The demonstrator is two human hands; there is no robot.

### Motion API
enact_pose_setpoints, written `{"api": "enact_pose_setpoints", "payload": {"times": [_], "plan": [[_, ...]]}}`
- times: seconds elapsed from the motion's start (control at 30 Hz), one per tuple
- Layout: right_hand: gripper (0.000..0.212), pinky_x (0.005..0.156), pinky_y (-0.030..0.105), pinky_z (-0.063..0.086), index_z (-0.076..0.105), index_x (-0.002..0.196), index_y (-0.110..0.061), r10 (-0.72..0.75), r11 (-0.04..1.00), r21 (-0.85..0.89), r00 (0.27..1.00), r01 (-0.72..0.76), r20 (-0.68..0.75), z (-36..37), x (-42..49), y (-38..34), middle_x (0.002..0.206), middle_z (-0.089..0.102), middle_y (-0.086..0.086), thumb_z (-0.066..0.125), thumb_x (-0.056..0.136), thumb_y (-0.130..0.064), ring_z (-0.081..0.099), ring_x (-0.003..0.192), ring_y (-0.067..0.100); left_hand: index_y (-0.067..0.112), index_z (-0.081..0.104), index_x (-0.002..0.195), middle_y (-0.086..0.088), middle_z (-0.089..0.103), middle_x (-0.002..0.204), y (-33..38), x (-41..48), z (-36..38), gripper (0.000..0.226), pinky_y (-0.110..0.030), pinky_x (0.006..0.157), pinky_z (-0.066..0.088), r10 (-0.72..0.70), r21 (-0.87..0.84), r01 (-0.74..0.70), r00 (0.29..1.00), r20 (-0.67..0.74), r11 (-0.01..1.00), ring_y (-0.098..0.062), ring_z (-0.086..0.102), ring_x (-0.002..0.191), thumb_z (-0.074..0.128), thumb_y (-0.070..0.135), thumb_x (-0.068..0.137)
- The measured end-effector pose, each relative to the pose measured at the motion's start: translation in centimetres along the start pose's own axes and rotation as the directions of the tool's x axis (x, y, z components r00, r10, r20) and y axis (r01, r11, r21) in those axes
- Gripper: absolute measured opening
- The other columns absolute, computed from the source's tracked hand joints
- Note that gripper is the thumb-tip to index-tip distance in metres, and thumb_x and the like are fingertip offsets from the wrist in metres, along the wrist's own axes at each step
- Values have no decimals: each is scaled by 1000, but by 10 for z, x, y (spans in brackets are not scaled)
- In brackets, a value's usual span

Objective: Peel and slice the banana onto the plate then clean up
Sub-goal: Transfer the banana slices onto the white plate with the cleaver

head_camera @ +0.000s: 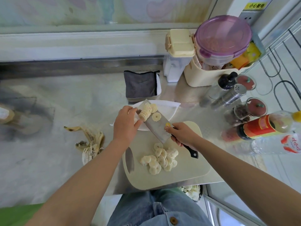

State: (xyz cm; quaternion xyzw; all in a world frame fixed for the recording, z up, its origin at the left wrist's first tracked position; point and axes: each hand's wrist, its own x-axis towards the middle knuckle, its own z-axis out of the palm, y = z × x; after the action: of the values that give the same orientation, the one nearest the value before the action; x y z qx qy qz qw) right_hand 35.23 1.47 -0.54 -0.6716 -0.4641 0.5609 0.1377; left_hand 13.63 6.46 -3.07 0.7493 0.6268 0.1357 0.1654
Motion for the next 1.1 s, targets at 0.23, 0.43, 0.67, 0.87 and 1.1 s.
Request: {"api": "enact_pose_setpoints", "payload": {"times": [0.23,0.43,0.67,0.87,1.1], "plan": [[31,42,23,35,50,73,-12,38,998,46,999,-40,37,4,1,-9,57,51,3,51,95,-33,41,39,11,28,26,150,-9,7,160,16,-2,12,50,-54,116,9,468,204,-492,870,156,846,-32,2,146,23,41,101],[28,40,22,33,49,77,-11,124,982,133,990,-133,74,4,-6,-9,57,49,2,52,94,-32,37,40,12,38,15,151,-9,-5,160,3,-13,26,51,-61,113,3,393,221,-435,895,208,873,-34,-10,145,12,47,100],[27,39,22,32,52,78,-10,180,973,133,982,-187,61,-6,-22,5,57,49,4,53,94,-31,37,39,12,33,10,152,-11,1,160,-3,-14,33,60,-60,113,-3,272,286,-328,938,216,900,-36,-3,145,-4,53,97],[28,38,22,30,49,76,-10,180,975,122,981,-188,72,-19,-34,18,57,47,5,53,95,-31,35,39,13,29,7,152,-7,-7,160,-3,-12,38,69,-54,114,-9,205,298,-282,942,265,912,-31,-13,145,-11,57,92],[30,38,22,30,48,76,-8,181,976,106,979,-190,93,-27,-37,21,57,46,6,53,94,-31,35,38,13,29,18,151,-11,4,159,3,-15,28,65,-52,117,2,205,216,-242,963,177,946,-33,-2,145,-2,55,96]]}}
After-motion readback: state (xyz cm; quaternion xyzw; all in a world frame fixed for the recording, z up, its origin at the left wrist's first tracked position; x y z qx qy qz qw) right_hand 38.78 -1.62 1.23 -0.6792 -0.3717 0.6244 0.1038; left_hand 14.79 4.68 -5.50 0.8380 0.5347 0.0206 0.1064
